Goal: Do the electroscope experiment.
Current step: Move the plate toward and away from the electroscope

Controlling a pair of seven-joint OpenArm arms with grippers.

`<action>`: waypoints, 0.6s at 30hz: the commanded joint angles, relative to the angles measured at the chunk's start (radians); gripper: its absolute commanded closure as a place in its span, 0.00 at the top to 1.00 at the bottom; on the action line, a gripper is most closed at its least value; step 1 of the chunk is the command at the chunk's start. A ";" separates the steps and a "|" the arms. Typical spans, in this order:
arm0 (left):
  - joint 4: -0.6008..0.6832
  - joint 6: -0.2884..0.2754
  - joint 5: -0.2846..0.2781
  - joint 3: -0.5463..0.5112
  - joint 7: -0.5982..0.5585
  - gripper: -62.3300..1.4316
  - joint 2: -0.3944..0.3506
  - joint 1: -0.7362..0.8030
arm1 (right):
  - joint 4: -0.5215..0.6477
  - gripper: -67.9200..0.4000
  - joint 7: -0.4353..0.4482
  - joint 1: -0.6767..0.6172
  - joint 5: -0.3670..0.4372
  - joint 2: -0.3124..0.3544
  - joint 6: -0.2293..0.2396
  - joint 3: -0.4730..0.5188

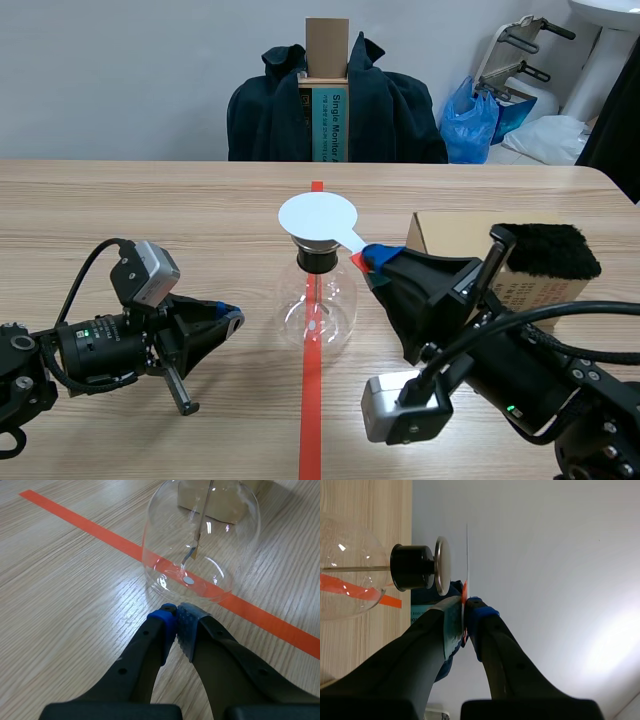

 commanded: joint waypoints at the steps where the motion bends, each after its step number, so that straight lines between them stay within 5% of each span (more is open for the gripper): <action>1: 0.013 -0.002 -0.007 -0.003 -0.021 0.05 0.005 -0.009 | 0.026 0.02 0.011 0.009 0.007 0.011 -0.004 0.009; 18: 0.013 -0.002 -0.007 -0.003 -0.021 0.05 0.005 -0.009 | 0.026 0.02 0.009 0.009 -0.013 0.011 0.019 0.009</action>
